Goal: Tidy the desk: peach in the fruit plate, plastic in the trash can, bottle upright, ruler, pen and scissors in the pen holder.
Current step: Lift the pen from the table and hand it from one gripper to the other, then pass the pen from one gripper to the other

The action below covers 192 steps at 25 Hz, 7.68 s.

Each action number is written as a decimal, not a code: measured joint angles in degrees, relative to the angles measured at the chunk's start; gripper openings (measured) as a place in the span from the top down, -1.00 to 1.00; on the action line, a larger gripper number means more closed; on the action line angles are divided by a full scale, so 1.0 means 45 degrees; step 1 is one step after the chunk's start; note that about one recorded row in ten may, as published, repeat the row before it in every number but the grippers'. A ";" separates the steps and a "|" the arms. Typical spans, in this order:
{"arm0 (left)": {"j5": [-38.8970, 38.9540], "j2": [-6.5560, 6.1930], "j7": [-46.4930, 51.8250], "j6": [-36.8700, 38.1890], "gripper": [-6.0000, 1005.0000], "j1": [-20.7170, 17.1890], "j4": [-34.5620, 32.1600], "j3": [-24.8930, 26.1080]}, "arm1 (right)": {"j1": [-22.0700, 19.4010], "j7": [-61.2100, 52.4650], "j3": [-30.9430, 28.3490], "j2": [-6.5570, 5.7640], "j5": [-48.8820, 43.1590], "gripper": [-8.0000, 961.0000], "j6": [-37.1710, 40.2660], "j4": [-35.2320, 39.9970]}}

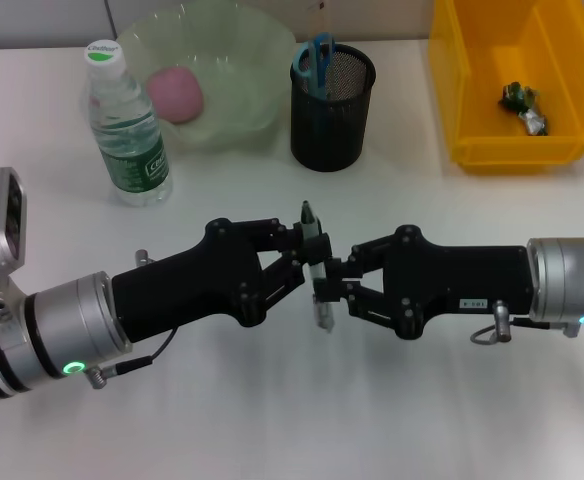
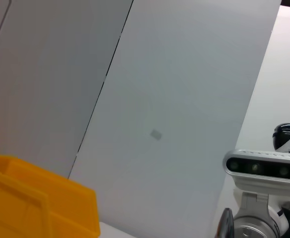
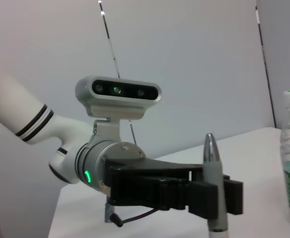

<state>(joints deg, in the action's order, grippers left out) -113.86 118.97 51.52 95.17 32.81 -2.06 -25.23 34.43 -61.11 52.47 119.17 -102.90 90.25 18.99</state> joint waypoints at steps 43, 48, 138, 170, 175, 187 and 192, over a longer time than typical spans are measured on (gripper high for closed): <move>0.0129 -0.0014 0.3317 0.0205 0.70 -0.0667 0.0396 0.3148 | -0.1921 0.3442 -0.1224 0.0062 0.0976 -0.22 0.0942 -0.0519; 0.0126 -0.0038 0.4057 0.0217 0.70 -0.0750 0.0779 0.3772 | -0.2240 0.4713 -0.1239 0.0075 0.1750 -0.22 0.0983 -0.1105; -0.0031 0.0046 0.7887 -0.3187 0.70 -0.0454 0.3016 0.6112 | -0.0001 1.1848 -0.5045 0.0159 0.1649 -0.20 -0.1553 -0.6620; 0.0069 0.0026 0.7926 -0.3261 0.70 -0.0450 0.3230 0.6220 | 0.0278 1.1980 -0.5545 0.0159 0.1622 -0.19 -0.1878 -0.6896; 0.0063 0.0026 0.8024 -0.3261 0.70 -0.0454 0.3181 0.6246 | 0.0278 1.1980 -0.5550 0.0159 0.1622 -0.19 -0.1871 -0.6894; -0.0012 0.0025 0.8039 -0.3259 0.70 -0.0454 0.3152 0.6252 | 0.0332 1.1980 -0.5665 0.0159 0.1622 0.15 -0.1868 -0.6935; -0.0012 0.0026 0.8033 -0.3276 0.70 -0.0455 0.3159 0.6252 | 0.0369 1.1980 -0.5665 0.0159 0.1628 0.35 -0.1872 -0.6967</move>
<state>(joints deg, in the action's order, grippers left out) -113.91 119.09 87.67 80.43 30.76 12.16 2.90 36.09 -7.20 26.98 119.88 -95.57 81.83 -12.37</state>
